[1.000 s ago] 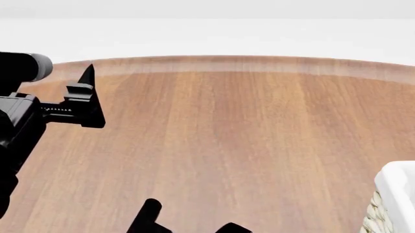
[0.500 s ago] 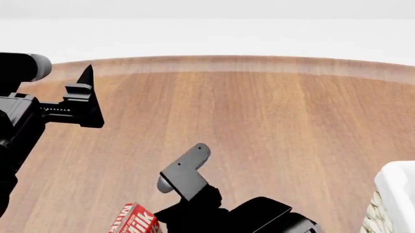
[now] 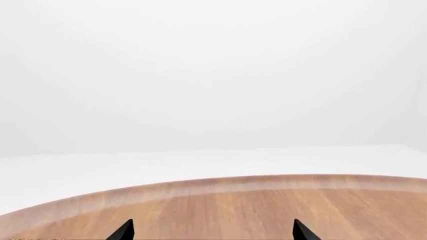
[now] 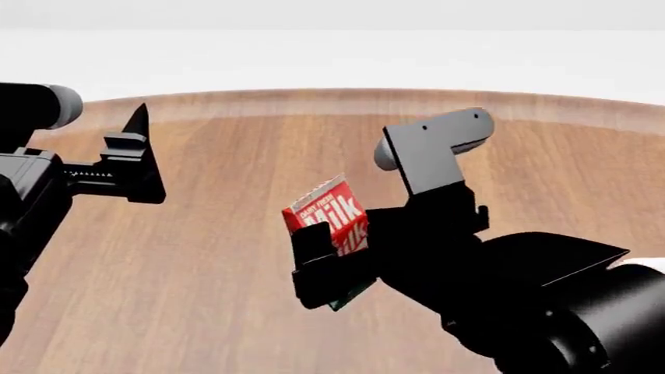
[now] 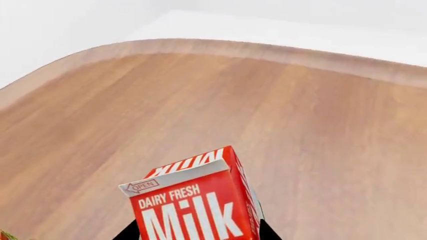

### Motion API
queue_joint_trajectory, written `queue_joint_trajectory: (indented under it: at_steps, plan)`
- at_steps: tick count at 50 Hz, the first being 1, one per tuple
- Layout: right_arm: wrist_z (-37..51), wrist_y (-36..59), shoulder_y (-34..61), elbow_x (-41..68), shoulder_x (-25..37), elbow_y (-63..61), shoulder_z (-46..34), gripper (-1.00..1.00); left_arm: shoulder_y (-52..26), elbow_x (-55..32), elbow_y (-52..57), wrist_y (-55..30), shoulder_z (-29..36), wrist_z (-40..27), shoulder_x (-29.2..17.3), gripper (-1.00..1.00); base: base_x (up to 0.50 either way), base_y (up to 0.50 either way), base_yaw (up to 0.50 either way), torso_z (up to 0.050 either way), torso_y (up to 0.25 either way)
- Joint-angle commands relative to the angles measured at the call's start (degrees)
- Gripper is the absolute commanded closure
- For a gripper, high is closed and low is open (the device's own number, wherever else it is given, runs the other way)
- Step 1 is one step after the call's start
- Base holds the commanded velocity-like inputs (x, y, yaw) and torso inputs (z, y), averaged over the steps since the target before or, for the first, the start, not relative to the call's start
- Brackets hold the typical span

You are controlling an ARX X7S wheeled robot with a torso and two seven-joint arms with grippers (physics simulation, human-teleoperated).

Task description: Pick the milk and place it in the basket.

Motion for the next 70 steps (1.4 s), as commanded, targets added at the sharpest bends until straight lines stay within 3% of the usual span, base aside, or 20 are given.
queue_joint_trajectory:
  at_steps: [1, 5, 14, 30, 41, 53, 70]
  plan:
    - [11.29, 9.92, 5.62, 4.25, 1.83, -4.75, 14.74, 1.00, 0.03, -0.03, -0.92, 0.80, 0.15, 0.12, -0.21, -1.00, 0.00, 0.00, 0.00, 0.000, 0.000]
    - [17.01, 11.88, 6.91, 6.29, 3.52, -6.14, 18.42, 1.00, 0.01, 0.02, -1.23, 1.02, 0.31, 0.09, -0.24, -1.00, 0.00, 0.00, 0.00, 0.000, 0.002]
    - [39.12, 11.96, 10.14, 26.58, 11.46, -4.16, 24.77, 1.00, -0.21, -0.25, -1.10, 0.86, 0.39, -0.13, -0.42, -1.00, 0.00, 0.00, 0.00, 0.000, 0.001]
    - [71.14, 9.28, 10.56, 56.16, 23.31, -0.69, 27.82, 1.00, -0.48, -0.49, -2.01, 1.34, 0.38, -0.15, -0.78, -1.00, 0.00, 0.00, 0.00, 0.000, 0.001]
    - [78.37, 5.40, 5.57, 64.65, 28.73, -2.38, 28.22, 1.00, -0.21, -0.27, -2.42, 1.93, 0.92, -0.29, -0.98, -1.00, 0.00, 0.00, 0.00, 0.000, 0.001]
    - [81.93, 3.01, -2.78, 66.55, 34.32, -4.74, 34.11, 1.00, 0.00, -0.10, -3.29, 2.73, 1.33, -0.23, -1.20, -1.00, 0.00, 0.00, 0.00, 0.001, 0.002]
    - [76.67, 3.86, -14.30, 60.34, 34.57, -5.72, 46.93, 1.00, -0.08, -0.02, -3.63, 3.17, 1.96, -0.46, -1.45, -1.00, 0.00, 0.00, 0.00, 0.000, 0.001]
